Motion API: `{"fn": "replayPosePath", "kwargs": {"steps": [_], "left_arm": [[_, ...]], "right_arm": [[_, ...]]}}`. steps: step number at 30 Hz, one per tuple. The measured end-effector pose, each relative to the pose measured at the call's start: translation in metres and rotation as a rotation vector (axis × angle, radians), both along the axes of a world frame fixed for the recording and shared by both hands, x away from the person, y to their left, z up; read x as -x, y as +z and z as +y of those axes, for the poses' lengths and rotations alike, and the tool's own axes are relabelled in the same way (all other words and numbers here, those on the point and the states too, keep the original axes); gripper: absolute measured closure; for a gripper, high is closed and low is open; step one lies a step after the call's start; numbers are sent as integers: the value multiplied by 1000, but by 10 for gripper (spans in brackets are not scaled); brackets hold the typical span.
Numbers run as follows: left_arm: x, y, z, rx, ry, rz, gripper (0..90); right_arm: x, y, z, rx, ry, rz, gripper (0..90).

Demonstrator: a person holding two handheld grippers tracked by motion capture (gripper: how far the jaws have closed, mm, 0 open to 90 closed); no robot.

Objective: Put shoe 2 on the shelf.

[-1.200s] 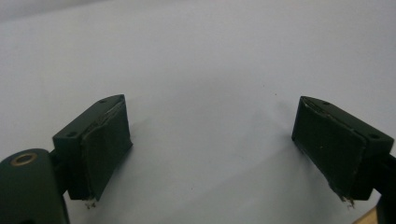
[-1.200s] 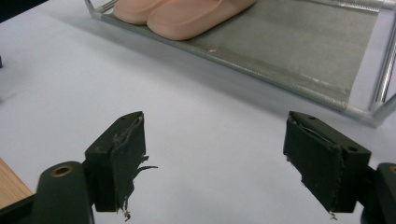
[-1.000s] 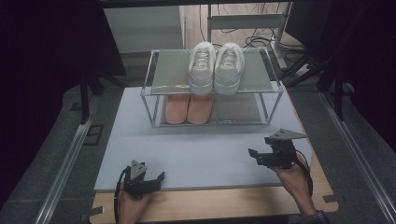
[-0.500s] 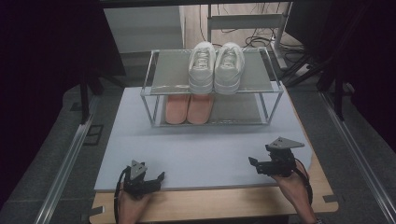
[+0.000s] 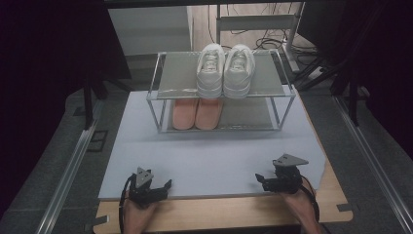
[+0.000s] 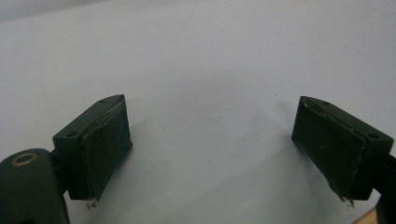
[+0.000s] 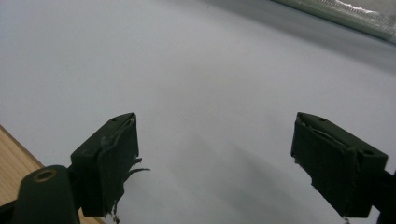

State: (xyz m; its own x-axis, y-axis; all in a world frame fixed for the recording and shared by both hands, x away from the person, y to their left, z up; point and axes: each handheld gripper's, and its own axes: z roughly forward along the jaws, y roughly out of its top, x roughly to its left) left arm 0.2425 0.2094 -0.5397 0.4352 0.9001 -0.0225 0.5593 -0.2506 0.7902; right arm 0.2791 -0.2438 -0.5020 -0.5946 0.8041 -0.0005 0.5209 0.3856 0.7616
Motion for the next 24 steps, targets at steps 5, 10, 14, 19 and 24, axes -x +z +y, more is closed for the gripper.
{"fn": "replayPosePath", "kwargs": {"steps": [5, 10, 14, 19, 24], "left_arm": [[0, 0, 0, 0, 0, 0, 116], [0, 0, 0, 0, 0, 0, 116], [0, 0, 0, 0, 1, -1, 116], [0, 0, 0, 0, 1, 0, 116], [0, 0, 0, 0, 0, 0, 116]], "right_arm": [[3, -11, 2, -3, 3, 11, 150], [5, -22, 3, -15, 3, 15, 147], [8, -27, 3, -20, -5, -18, 142], [11, -34, 1, -56, -14, -73, 135], [12, -35, 1, -65, -17, -82, 136]]}}
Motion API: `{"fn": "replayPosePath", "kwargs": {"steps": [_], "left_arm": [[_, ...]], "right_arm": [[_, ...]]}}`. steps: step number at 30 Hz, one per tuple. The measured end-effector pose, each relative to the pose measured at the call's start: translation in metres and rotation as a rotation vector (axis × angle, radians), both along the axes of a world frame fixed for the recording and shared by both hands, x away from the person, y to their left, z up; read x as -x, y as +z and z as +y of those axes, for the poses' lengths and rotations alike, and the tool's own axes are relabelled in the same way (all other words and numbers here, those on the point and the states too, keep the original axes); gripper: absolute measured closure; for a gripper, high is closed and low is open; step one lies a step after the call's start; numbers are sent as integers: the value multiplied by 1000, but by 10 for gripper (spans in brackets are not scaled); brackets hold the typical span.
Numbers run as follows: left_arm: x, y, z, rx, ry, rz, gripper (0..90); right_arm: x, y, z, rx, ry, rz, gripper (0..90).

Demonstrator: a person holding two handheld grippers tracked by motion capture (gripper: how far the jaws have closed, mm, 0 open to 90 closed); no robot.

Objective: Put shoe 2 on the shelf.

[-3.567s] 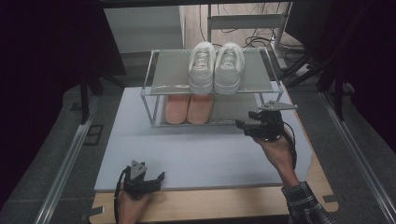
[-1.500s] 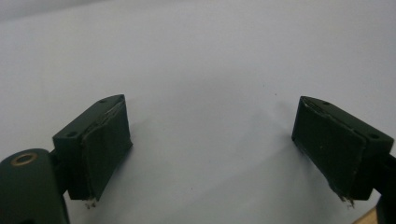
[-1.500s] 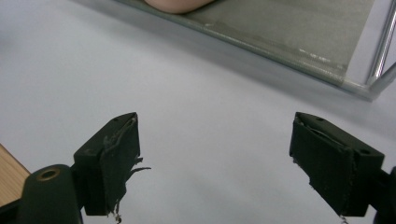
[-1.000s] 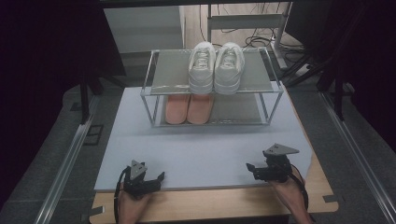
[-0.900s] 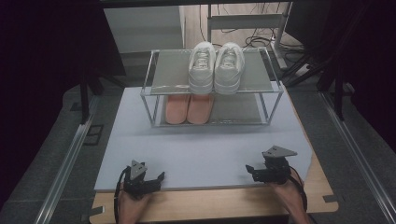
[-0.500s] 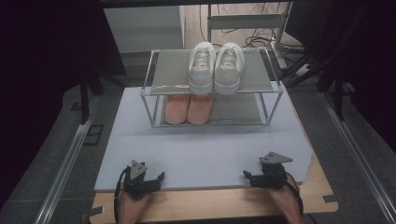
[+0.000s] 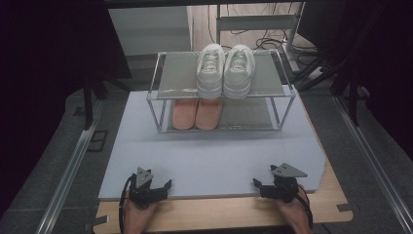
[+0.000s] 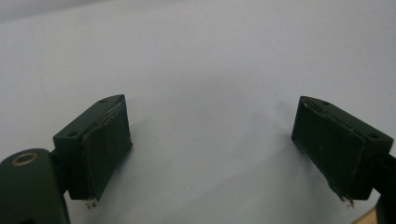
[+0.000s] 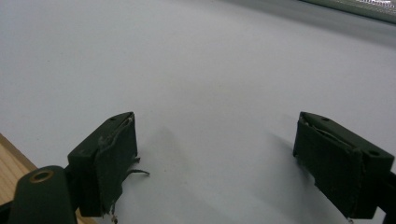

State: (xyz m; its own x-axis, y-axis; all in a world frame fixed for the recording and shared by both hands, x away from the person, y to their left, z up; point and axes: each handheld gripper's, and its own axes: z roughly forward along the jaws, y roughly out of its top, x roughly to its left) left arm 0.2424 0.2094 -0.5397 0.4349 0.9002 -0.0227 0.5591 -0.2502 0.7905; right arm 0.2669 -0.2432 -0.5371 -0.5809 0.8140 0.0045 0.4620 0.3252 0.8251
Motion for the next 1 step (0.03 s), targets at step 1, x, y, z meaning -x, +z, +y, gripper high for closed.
{"fn": "replayPosePath", "kwargs": {"steps": [1], "left_arm": [[0, 0, 0, -2, 0, 1, 116]], "right_arm": [[0, 0, 0, 1, 0, 0, 136]]}}
